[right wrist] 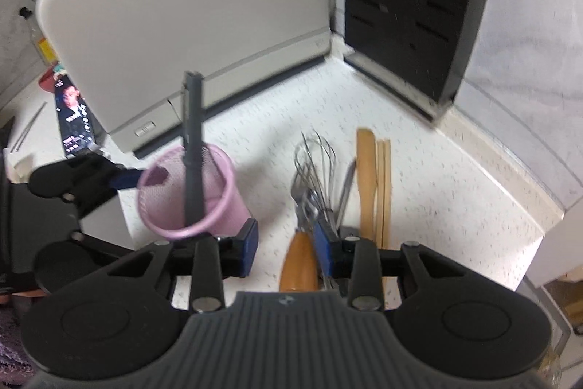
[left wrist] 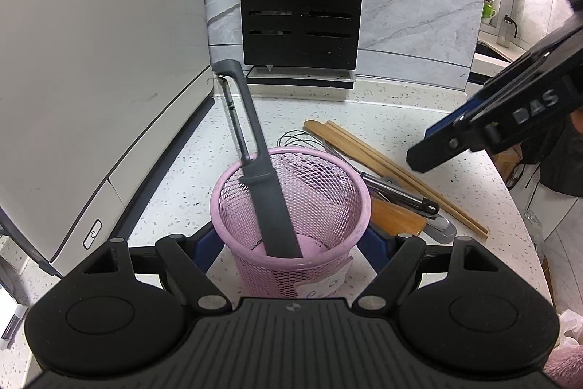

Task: Organize utensils
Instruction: 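Move the right gripper back to the utensils and grasp the orange-handled fork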

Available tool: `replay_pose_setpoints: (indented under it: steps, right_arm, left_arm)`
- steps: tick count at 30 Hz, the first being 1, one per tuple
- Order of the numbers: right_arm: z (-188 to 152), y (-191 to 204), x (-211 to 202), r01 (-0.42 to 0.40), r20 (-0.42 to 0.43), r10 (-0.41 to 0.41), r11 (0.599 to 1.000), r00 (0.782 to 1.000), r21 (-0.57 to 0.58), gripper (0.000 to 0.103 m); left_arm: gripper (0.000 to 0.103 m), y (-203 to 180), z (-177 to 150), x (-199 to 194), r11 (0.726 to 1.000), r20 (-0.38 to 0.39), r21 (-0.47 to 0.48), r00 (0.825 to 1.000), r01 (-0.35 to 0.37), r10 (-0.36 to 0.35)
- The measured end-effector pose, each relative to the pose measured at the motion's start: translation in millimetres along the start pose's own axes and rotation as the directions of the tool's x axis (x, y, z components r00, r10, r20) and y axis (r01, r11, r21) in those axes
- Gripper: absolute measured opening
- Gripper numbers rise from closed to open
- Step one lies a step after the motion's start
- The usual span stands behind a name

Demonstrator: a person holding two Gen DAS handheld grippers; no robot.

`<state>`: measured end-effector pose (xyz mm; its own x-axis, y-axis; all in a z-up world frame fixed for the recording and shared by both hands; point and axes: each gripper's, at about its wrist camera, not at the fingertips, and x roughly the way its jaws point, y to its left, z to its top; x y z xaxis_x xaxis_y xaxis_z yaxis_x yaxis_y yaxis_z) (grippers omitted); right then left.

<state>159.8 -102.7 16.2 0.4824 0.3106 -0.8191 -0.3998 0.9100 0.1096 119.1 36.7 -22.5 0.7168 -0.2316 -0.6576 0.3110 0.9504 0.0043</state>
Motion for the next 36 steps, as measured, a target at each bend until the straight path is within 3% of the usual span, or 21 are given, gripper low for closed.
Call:
replay_pose_setpoints:
  steps: [15, 27, 31, 36]
  right_arm:
    - [24.1, -6.6, 79.7, 0.018, -0.181, -0.006, 0.998, 0.983, 0.060, 0.012]
    - [39.4, -6.4, 113.0, 0.058, -0.238, -0.046, 0.997, 0.970, 0.045, 0.009]
    - [38.0, -6.3, 116.1, 0.058, -0.240, -0.047, 0.997, 0.970, 0.041, 0.001]
    - [35.9, -3.1, 112.7, 0.058, -0.221, -0.052, 0.998, 0.974, 0.022, 0.001]
  left_arm:
    - [0.091, 5.6, 5.0, 10.0, 0.999, 0.011, 0.024, 1.000, 0.023, -0.023]
    - [0.091, 4.8, 7.3, 13.1, 0.999, 0.007, 0.031, 1.000, 0.029, -0.029]
    - [0.091, 5.0, 7.2, 13.2, 0.999, 0.007, 0.031, 1.000, 0.029, -0.029]
    - [0.091, 4.6, 7.1, 13.2, 0.999, 0.007, 0.030, 1.000, 0.028, -0.028]
